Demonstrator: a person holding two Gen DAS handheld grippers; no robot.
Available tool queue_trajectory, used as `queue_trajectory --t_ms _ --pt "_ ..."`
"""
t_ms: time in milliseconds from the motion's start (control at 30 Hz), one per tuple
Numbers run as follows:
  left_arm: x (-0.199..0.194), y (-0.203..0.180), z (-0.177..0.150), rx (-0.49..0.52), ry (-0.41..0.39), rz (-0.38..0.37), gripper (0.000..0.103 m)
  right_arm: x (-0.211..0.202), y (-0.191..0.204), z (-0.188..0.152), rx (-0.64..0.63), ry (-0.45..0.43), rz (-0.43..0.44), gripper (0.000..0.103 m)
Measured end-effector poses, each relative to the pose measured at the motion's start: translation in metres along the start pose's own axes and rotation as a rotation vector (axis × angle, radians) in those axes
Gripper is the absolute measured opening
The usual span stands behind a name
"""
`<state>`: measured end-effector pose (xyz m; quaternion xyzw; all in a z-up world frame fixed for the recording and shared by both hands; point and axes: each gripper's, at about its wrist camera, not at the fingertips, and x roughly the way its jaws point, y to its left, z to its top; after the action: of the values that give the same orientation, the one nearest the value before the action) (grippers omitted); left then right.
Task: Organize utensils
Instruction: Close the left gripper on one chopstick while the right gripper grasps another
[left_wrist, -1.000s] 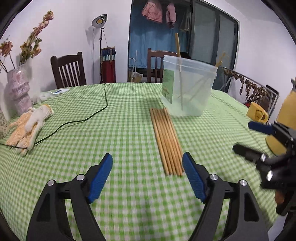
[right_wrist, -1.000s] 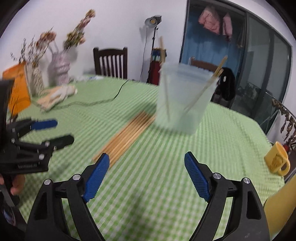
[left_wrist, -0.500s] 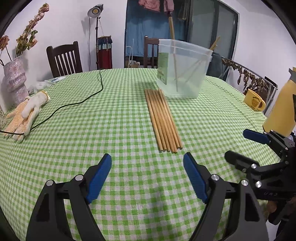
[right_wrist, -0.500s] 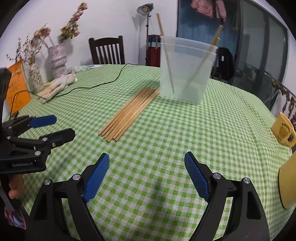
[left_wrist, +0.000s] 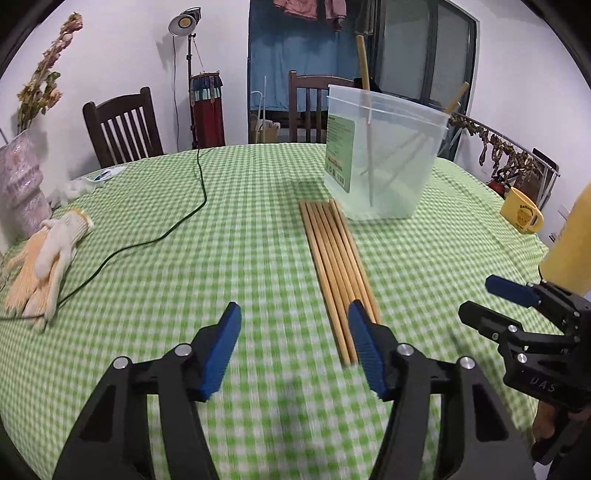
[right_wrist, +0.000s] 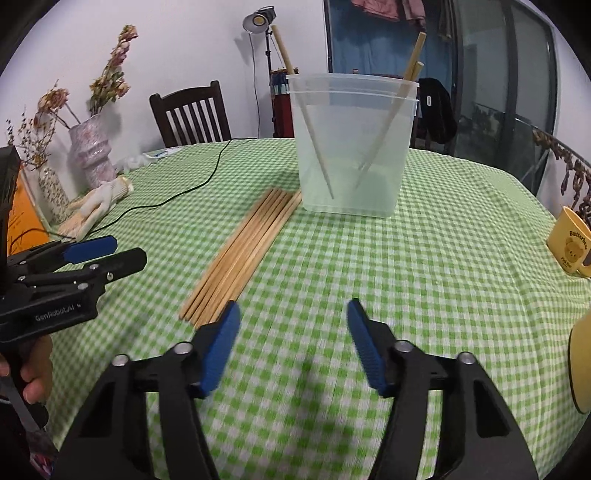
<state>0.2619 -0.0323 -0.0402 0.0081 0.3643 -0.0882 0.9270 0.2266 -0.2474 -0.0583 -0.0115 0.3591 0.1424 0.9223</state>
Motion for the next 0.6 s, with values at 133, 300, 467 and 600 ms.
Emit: queue_trajectory --t_ms 133,300,467,600 --pt "0.027 0.001 0.017 -0.002 0.064 -0.065 0.027 0.010 -0.003 0.014 0.005 0.009 0.008 0.041" --pt "0.072 -0.001 0.035 -0.019 0.164 -0.152 0.014 0.030 -0.002 0.031 -0.011 0.031 0.028 0.034" --pt "0.113 -0.006 0.049 -0.012 0.232 -0.136 0.012 0.059 -0.004 0.049 -0.004 0.076 0.052 0.026" --pt "0.132 -0.003 0.059 -0.021 0.261 -0.142 0.012 0.081 -0.007 0.058 0.019 0.116 0.089 0.021"
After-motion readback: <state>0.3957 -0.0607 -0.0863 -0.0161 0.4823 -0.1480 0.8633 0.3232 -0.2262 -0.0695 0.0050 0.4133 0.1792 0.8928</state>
